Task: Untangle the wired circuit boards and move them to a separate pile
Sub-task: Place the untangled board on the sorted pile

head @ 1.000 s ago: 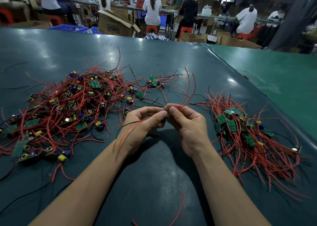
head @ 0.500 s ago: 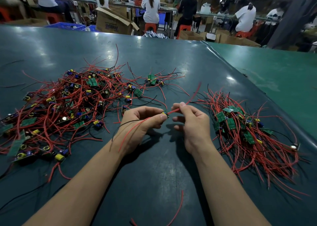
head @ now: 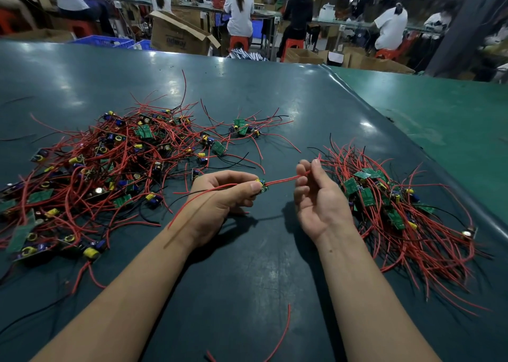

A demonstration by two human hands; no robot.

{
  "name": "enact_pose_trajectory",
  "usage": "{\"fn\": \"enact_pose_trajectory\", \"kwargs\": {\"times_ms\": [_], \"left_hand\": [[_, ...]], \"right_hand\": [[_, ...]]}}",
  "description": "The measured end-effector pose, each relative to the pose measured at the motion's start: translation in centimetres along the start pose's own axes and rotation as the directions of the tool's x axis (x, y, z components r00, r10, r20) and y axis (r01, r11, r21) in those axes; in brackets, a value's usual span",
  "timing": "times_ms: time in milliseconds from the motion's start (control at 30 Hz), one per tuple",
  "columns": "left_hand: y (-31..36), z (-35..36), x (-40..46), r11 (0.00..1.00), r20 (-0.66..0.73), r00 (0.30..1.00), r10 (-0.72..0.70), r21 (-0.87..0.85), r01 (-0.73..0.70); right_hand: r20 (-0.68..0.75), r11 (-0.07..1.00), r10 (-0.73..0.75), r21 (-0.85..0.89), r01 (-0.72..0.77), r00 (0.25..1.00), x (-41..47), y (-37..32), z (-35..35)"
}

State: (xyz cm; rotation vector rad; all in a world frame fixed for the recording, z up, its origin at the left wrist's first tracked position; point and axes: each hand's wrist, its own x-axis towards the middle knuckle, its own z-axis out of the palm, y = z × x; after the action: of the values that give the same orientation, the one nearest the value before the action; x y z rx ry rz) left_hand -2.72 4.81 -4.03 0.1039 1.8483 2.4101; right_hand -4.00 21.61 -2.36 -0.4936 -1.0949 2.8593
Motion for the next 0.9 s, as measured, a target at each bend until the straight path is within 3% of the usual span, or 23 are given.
{"fn": "enact_pose_trajectory", "kwargs": {"times_ms": [267,400,500,633,733,900], "left_hand": [[0.1,-0.1,0.0,1.000,0.028,1.000,0.002,0.005,-0.002],[0.2,-0.1,-0.1,1.000,0.033,0.999,0.008,-0.016,-0.007],[0.3,0.0,0.1,0.993,-0.012,0.999,0.036,-0.114,-0.037],[0.4,-0.4,0.3,0.985,-0.094,0.995,0.037,-0.165,-0.052],[0.3,-0.2,0.2,0.994,-0.081,0.996,0.038,-0.097,-0.046],[0.2,-0.1,0.1,0.997,-0.051,0.998,0.038,-0.066,-0.041]], "right_hand": [[0.090,0.989,0.098,0.100,-0.107,0.991,0.1,-0.6,-0.6],[0.027,0.996,0.038,0.081,-0.040,0.999,0.4,-0.6,-0.7],[0.003,0.989,-0.090,-0.118,0.090,0.996,0.2,-0.2,-0.6],[0.160,0.874,0.035,-0.484,0.048,0.987,-1.1,1.4,0.1],[0.218,0.862,0.016,-0.498,0.098,0.976,-1.5,2.0,0.4],[0.120,0.858,-0.151,-0.477,0.190,0.981,-1.0,1.8,0.4]]}}
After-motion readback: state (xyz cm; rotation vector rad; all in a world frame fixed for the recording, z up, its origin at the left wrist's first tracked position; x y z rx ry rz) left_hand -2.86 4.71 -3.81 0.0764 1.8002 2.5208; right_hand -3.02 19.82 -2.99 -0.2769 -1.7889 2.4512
